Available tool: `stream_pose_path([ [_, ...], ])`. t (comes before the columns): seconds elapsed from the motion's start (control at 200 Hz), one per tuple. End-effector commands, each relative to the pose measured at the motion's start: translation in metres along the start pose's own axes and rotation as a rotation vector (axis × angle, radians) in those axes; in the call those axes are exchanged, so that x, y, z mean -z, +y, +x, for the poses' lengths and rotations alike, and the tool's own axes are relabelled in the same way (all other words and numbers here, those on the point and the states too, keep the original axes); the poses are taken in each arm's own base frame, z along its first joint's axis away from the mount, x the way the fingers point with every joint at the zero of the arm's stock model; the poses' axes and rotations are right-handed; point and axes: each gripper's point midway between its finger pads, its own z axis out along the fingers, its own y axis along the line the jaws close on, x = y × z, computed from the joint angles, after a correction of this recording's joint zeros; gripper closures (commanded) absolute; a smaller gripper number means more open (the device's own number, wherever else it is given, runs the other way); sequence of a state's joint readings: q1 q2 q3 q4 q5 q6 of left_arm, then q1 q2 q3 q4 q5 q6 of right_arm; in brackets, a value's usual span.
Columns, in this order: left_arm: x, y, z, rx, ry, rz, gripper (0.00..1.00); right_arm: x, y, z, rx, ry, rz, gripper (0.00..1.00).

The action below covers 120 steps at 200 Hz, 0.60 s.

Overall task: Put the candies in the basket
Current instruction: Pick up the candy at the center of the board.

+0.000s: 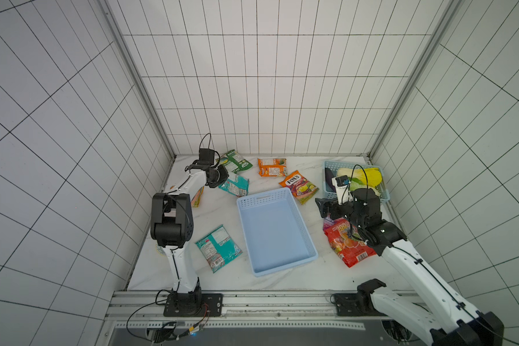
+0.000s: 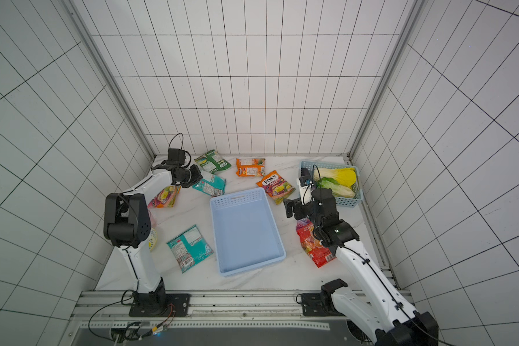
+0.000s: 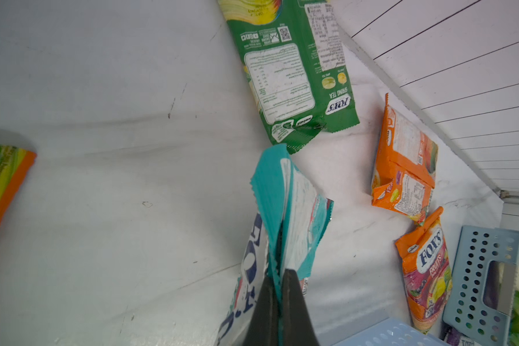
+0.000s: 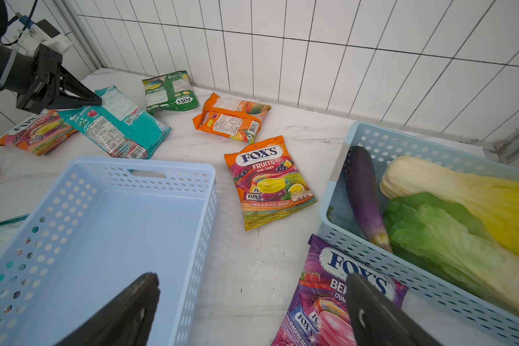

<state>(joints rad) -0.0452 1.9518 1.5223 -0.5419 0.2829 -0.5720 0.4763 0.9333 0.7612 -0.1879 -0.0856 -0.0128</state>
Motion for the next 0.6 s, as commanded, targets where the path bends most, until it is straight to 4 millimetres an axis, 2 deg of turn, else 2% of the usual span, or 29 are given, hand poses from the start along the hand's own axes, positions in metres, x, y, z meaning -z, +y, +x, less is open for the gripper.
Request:
stream_pose_path([
  [0.0,0.032,-0.028,-0.017,0.011,-0.074,0.109,1.00,-0.002,0.017,-0.010,0.127,-0.034,-0.035,0.00],
  [0.24,0.075,-0.059,-0.020,0.010,-0.125,0.232,1.00,-0.016,0.048,-0.023,0.178,-0.051,-0.093,0.00],
  [0.43,0.116,-0.079,-0.019,-0.016,-0.189,0.320,1.00,-0.028,0.064,-0.044,0.036,-0.060,-0.173,0.00],
  [0.595,0.144,-0.104,-0.002,-0.057,-0.172,0.456,1.00,-0.039,0.078,-0.064,-0.131,-0.052,-0.253,0.00],
])
